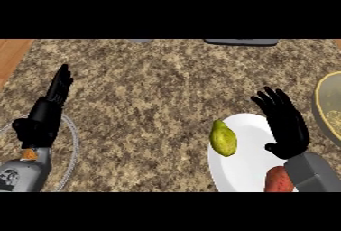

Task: Pick the pear from the plate and place it in the bowl

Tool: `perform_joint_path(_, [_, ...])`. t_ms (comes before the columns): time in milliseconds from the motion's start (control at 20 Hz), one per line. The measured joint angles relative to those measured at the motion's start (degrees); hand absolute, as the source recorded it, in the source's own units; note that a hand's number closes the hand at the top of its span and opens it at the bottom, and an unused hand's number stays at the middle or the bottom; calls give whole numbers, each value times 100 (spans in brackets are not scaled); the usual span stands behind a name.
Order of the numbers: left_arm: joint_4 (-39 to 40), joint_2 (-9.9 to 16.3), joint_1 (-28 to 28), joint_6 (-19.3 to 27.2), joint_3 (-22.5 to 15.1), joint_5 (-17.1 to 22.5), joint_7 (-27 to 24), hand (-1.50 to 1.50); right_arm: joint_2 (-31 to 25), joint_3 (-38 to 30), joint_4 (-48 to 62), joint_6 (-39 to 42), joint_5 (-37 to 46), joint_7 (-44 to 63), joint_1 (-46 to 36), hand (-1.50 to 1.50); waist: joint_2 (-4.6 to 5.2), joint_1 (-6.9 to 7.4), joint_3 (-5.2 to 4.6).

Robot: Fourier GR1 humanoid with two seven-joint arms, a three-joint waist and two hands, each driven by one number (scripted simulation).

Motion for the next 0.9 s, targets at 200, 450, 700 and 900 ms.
perform_joint_path(200, [-35,-27,-213,121,-38,-123,284,0,-483,-48,539,437,588,-48,-367,-150,-22,-18,-5])
perform_joint_path(450, [8,-38,-408,151,-36,-177,543,0,-913,152,783,396,1618,-148,-944,-150,-43,-18,-17])
perform_joint_path(700, [40,-119,-484,196,-90,-266,617,0,-1147,494,920,346,2467,-265,-1545,-150,-55,-16,-28])
perform_joint_path(900, [99,-148,-557,219,-75,-318,694,0,-1162,843,918,301,2984,-460,-1771,-150,-68,-58,-34])
